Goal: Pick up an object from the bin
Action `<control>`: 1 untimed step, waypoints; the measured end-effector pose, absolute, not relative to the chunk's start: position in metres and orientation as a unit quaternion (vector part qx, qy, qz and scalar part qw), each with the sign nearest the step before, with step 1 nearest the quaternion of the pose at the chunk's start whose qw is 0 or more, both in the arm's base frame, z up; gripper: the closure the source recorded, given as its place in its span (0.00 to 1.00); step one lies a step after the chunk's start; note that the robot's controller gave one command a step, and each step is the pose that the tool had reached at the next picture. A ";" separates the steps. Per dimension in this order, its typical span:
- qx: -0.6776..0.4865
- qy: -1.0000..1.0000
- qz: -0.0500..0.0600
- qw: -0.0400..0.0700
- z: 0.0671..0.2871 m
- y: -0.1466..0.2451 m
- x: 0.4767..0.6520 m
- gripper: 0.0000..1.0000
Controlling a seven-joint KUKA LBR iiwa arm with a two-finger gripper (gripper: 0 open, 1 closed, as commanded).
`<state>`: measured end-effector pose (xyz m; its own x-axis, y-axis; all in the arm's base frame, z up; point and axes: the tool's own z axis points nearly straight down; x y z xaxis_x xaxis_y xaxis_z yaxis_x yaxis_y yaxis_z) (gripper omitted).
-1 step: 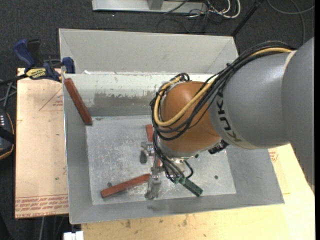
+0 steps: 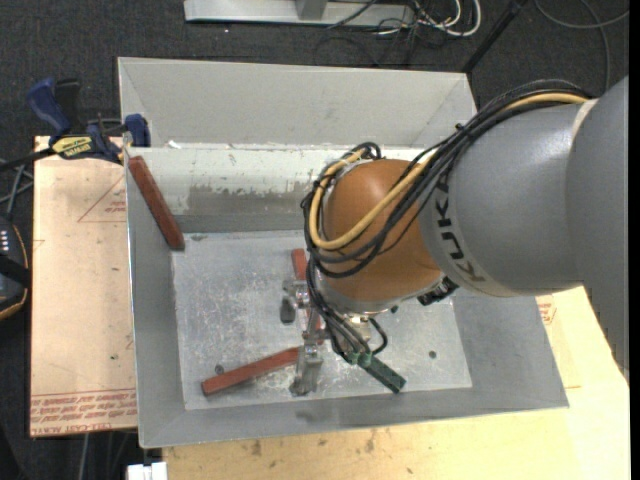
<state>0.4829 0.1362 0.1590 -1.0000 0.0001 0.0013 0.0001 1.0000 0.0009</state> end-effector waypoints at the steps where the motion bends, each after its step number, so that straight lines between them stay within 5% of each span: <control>1: -0.005 -1.000 -0.001 -0.003 0.105 0.152 0.485 0.00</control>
Offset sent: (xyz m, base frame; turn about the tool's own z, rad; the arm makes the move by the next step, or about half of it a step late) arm -0.0049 0.0271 -0.0890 -0.0205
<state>0.4853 0.1519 0.1047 -0.9999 0.0099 -0.0064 0.0098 0.9999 0.0030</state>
